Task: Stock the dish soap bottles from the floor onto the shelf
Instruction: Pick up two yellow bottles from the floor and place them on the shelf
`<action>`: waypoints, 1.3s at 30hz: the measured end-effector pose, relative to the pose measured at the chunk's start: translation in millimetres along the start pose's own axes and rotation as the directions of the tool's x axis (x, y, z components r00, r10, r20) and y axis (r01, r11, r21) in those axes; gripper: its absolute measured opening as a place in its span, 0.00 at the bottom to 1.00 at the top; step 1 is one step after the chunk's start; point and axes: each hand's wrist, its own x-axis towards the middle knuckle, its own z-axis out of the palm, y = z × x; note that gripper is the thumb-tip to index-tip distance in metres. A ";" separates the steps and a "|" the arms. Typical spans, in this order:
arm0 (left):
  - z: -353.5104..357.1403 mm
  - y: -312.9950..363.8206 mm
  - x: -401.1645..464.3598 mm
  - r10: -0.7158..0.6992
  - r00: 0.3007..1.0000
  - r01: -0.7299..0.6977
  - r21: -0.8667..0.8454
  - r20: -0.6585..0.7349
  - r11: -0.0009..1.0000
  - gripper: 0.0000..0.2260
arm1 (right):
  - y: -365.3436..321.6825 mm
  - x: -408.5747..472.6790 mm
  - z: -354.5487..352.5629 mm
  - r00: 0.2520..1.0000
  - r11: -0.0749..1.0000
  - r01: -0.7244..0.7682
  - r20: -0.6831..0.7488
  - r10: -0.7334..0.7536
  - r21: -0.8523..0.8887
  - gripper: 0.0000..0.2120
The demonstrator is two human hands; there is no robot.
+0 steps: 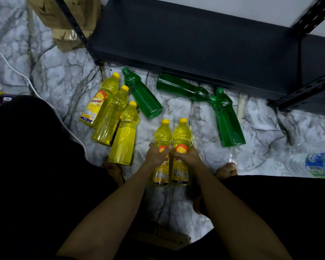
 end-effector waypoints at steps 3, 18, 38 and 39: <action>0.6 -6.8 0.3 0.049 0.999 -0.049 -0.009 -0.016 0.999 0.29 | 3.8 -1.0 -4.7 1.000 1.000 0.019 -0.009 -0.019 0.005 0.22; -51.7 99.1 -53.3 0.419 0.906 -0.422 -0.100 -0.056 0.901 0.22 | -87.1 -73.0 -50.4 0.943 0.945 0.318 -0.133 -0.306 0.081 0.24; -136.9 407.8 -273.9 0.937 0.319 -0.944 -0.135 -0.140 0.301 0.21 | -330.6 -295.3 -238.7 0.408 0.507 0.852 -0.440 -0.800 -0.132 0.29; -140.2 427.0 -284.7 0.949 0.283 -0.955 -0.135 -0.142 0.264 0.21 | -344.9 -306.3 -250.2 0.369 0.476 0.867 -0.452 -0.812 -0.149 0.29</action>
